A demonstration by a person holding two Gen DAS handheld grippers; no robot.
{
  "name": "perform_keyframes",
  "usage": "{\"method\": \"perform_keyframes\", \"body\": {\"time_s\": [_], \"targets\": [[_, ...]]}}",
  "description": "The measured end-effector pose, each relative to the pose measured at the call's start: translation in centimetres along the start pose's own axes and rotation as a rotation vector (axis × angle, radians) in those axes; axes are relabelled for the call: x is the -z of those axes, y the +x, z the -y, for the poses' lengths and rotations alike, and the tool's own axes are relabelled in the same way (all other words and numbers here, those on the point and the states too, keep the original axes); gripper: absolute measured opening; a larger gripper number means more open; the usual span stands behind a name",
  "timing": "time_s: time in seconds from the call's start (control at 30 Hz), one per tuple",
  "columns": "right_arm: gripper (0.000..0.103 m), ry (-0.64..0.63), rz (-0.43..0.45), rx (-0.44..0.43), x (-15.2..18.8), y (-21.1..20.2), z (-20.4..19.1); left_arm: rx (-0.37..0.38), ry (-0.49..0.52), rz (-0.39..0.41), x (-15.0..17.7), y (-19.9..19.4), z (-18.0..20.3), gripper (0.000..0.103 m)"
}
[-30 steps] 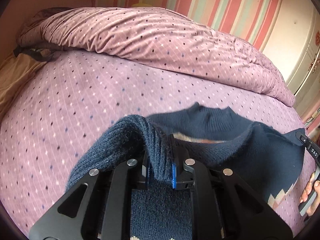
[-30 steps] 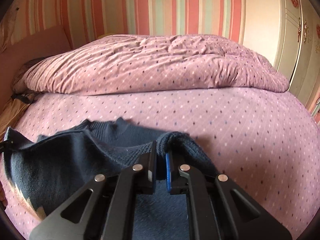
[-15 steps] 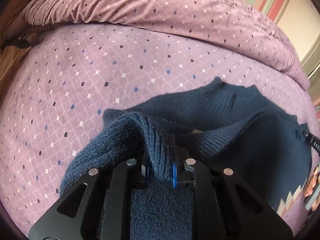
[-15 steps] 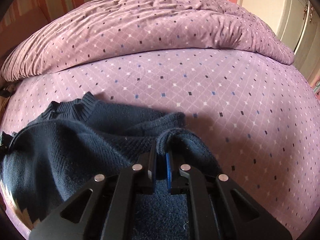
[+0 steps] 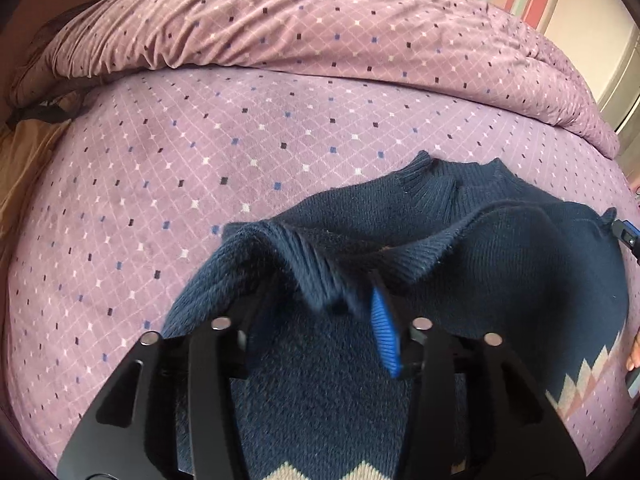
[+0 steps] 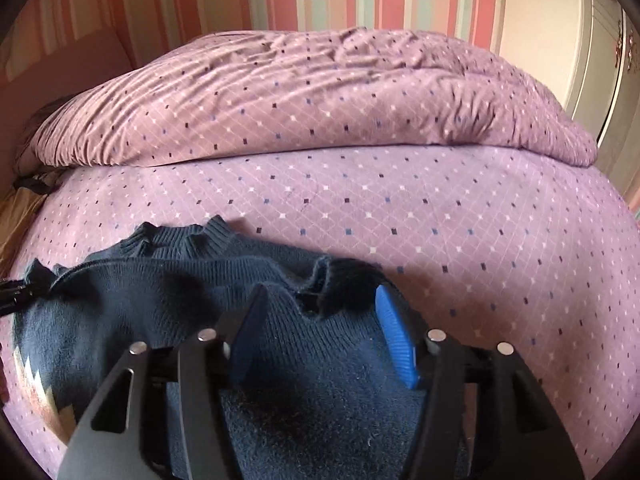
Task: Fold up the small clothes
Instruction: 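Open both tools and release the folded hem onto the sweater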
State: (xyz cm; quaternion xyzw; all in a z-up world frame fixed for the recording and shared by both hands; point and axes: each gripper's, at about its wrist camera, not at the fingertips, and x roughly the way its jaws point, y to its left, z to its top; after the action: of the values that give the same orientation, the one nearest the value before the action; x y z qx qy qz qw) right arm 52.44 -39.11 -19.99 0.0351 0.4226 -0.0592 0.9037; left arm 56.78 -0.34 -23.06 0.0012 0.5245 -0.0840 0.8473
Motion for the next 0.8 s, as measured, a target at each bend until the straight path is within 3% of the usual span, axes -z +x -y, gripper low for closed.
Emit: {"method": "perform_keyframes", "body": {"time_s": [0.03,0.1,0.13,0.27,0.43,0.67,0.8], "targets": [[0.057,-0.001,0.012,-0.008,0.1,-0.3,0.1,-0.004,-0.001,0.004,0.1,-0.2,-0.1,0.056],[0.058,-0.003,0.035,-0.025,0.4,-1.1,0.3,-0.038,-0.005,0.025,0.3,-0.9,-0.5,0.086],[0.059,-0.011,0.035,-0.031,0.6,-1.3,0.3,-0.051,-0.007,0.038,0.4,-1.3,-0.7,0.090],[0.059,-0.062,-0.063,-0.124,1.0,-0.2,-0.7,-0.026,-0.032,0.044,0.9,-2.2,-1.7,0.090],[0.057,-0.142,-0.180,-0.113,0.2,3.6,-2.5,-0.024,-0.027,0.042,0.9,-2.0,-1.7,0.090],[0.055,-0.026,-0.245,-0.102,-1.6,7.8,-0.6,-0.024,0.016,0.055,0.7,-1.9,-0.3,0.090],[0.054,-0.068,-0.273,-0.064,-0.4,9.0,-1.2,-0.006,0.017,0.045,0.3,-1.3,0.2,0.090]]}}
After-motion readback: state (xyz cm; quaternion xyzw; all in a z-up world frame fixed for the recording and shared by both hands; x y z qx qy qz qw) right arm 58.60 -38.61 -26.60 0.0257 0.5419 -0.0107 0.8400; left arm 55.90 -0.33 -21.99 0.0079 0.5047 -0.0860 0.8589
